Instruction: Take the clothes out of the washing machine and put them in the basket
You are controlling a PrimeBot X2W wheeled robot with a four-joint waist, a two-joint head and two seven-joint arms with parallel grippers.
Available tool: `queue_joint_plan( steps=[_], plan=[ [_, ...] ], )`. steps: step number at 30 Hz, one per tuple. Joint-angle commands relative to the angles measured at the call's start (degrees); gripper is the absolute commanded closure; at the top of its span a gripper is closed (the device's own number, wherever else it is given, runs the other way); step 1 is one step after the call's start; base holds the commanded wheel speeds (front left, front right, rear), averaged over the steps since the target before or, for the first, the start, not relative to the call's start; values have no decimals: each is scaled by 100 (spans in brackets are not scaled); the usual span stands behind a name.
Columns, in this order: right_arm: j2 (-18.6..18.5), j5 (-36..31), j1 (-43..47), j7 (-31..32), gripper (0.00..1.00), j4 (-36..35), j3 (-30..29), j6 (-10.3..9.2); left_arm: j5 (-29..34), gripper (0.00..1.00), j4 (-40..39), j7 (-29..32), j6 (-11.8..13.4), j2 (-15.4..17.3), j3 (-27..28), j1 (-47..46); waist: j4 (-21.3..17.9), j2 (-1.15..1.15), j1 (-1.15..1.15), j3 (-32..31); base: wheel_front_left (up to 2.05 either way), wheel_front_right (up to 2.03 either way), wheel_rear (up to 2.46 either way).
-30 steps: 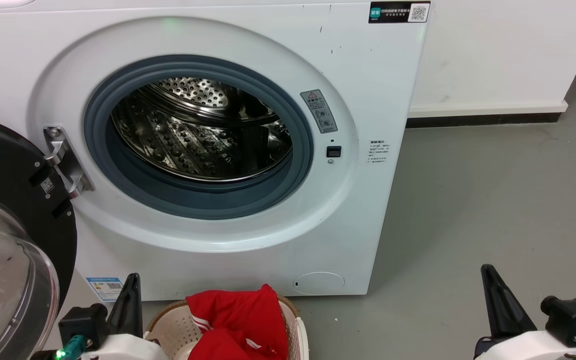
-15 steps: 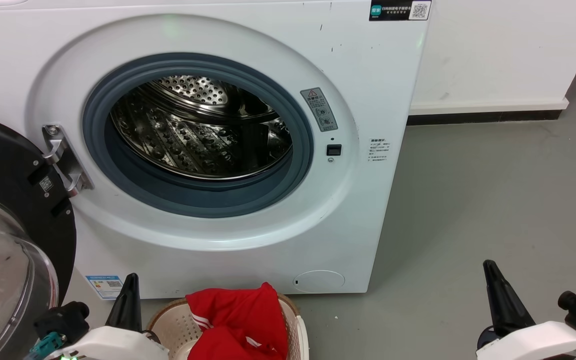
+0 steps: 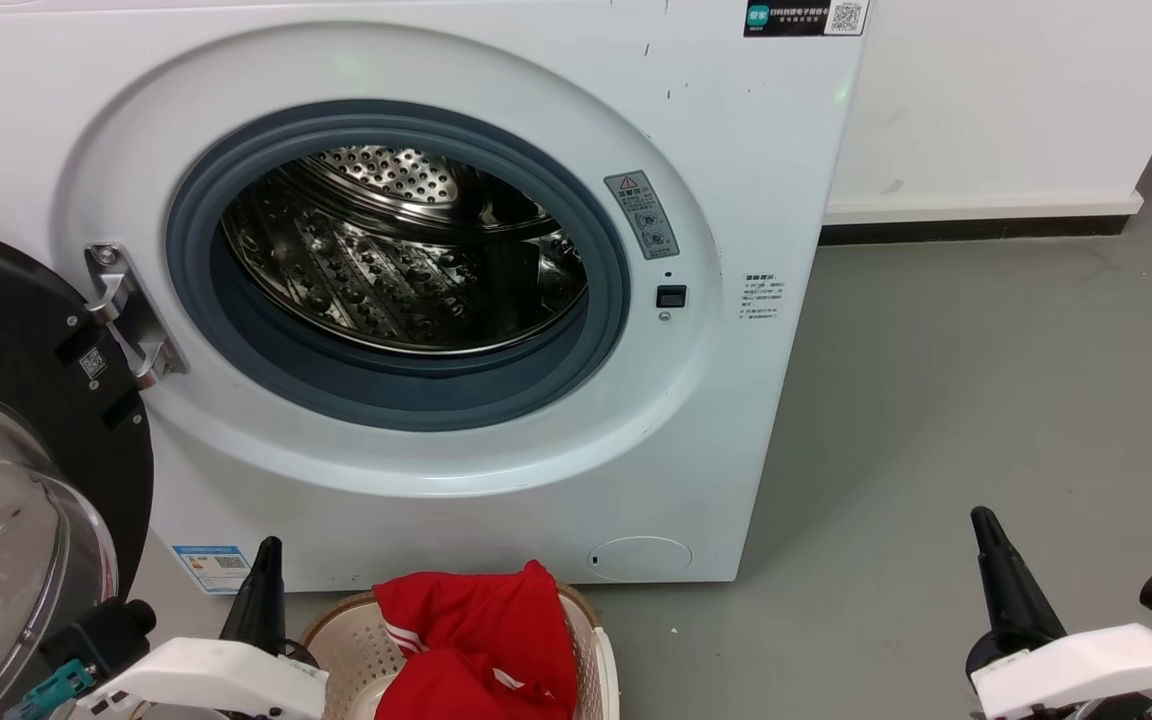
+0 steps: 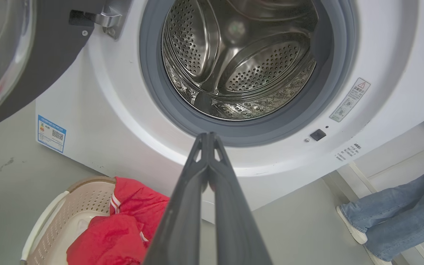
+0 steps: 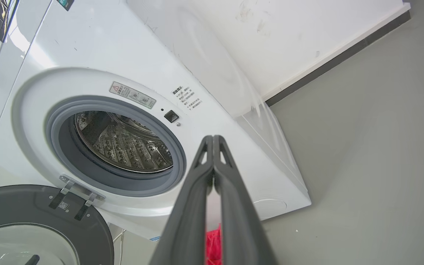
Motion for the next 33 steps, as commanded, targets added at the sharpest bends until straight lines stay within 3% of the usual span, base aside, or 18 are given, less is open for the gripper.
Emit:
queue_joint_plan(
  steps=[1,33],
  plan=[
    [-46,198,-161,15,100,-33,-19,0,-183,100,-34,37,-48,8,33,-168,2,0,0,3,0,0,0],
    [-66,2440,-499,274,100,372,-131,0,-2359,100,250,396,-305,-172,245,-438,48,0,0,90,0,0,0]
  ],
)
